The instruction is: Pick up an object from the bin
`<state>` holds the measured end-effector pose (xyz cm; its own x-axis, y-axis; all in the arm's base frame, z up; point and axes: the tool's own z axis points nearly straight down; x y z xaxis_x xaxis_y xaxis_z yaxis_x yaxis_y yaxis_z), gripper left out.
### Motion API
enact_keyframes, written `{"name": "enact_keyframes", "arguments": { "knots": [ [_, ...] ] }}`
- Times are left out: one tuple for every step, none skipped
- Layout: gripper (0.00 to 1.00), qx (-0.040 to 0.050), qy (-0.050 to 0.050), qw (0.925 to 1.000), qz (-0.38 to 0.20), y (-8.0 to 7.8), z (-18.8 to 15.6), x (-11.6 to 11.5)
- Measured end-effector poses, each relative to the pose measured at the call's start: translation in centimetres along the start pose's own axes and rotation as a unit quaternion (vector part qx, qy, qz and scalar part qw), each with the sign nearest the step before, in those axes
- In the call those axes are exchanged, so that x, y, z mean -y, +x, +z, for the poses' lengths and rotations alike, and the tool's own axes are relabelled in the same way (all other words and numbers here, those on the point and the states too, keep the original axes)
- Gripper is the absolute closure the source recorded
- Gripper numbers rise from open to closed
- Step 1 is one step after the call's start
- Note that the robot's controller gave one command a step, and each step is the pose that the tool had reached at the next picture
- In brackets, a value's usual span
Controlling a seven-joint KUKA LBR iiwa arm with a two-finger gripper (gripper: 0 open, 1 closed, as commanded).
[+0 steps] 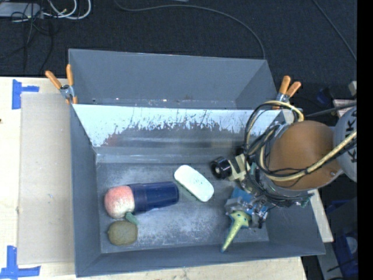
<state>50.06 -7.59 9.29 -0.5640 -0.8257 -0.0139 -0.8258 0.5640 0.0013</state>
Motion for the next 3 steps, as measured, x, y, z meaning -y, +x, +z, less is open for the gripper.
{"name": "enact_keyframes", "arguments": {
  "knots": [
    [1.00, -0.0011, 0.000, 1.0000, -0.001, 0.1, -2.2, 0.0],
    [1.00, -0.0023, 0.001, 1.0000, -0.001, 0.1, -3.9, 0.1],
    [1.00, -0.0028, 0.000, 1.0000, -0.001, 0.1, -5.8, 0.0]
  ]
}}
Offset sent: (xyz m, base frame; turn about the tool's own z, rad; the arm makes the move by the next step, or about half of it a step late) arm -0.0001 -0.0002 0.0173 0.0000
